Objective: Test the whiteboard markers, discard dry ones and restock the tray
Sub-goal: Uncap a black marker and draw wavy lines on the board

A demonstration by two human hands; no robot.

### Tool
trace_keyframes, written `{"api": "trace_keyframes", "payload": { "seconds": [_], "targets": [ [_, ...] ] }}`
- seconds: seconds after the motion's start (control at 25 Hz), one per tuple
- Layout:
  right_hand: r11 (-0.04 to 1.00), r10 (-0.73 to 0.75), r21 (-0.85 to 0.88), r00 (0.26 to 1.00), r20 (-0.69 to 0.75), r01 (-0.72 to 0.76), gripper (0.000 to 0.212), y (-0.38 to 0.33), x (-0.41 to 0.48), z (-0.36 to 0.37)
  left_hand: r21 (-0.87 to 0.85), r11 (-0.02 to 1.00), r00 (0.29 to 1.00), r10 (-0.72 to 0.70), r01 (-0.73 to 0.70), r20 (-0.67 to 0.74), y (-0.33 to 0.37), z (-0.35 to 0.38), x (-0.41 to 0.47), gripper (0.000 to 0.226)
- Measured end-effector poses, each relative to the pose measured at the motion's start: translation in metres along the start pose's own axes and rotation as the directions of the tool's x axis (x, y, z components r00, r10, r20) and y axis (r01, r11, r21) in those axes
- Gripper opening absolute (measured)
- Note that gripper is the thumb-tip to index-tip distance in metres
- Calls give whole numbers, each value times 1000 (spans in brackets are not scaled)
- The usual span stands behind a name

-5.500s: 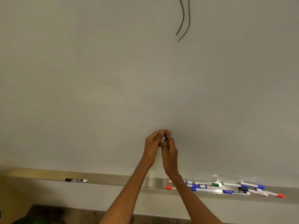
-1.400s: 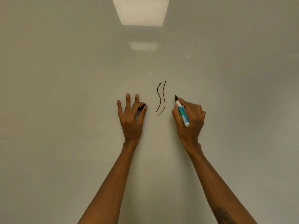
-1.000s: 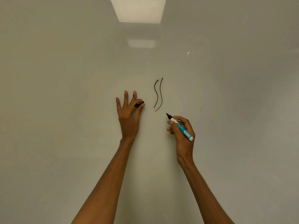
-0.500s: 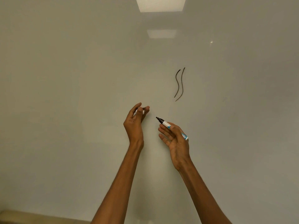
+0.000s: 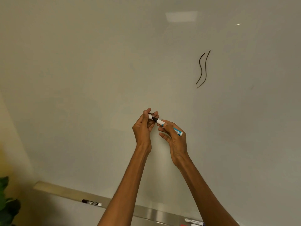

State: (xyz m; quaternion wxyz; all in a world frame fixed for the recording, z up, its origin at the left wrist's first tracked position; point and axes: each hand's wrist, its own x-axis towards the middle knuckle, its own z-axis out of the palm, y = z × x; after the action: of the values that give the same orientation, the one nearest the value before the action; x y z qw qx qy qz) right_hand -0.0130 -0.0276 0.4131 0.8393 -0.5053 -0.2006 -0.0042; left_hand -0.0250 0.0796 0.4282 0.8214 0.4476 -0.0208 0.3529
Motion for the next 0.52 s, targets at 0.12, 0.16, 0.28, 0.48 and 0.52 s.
{"api": "trace_keyframes", "payload": {
  "seconds": [0.12, 0.16, 0.28, 0.48, 0.52],
  "targets": [
    [1000, 6, -1, 1000, -9, -6, 16, 11, -2, 6, 30, 1000, 1000, 2, -1, -17, -2, -15, -2, 36],
    [1000, 13, -1, 1000, -13, -13, 17, 15, -3, 8, 40, 999, 1000, 3, -2, -25, -2, -20, -3, 36],
    [999, 31, -13, 999, -10, -31, 20, 26, -8, 14, 55, 998, 998, -3, 6, -62, -2, -38, -2, 34],
    [998, 59, -18, 998, 15, -59, 16, 45, -18, 29, 118, 993, 988, 7, 11, -152, 1, -69, -5, 22],
    [998, 68, -12, 998, 19, -68, 16, 50, -20, 32, 129, 992, 986, 11, 11, -166, 2, -75, -5, 21]
  ]
}}
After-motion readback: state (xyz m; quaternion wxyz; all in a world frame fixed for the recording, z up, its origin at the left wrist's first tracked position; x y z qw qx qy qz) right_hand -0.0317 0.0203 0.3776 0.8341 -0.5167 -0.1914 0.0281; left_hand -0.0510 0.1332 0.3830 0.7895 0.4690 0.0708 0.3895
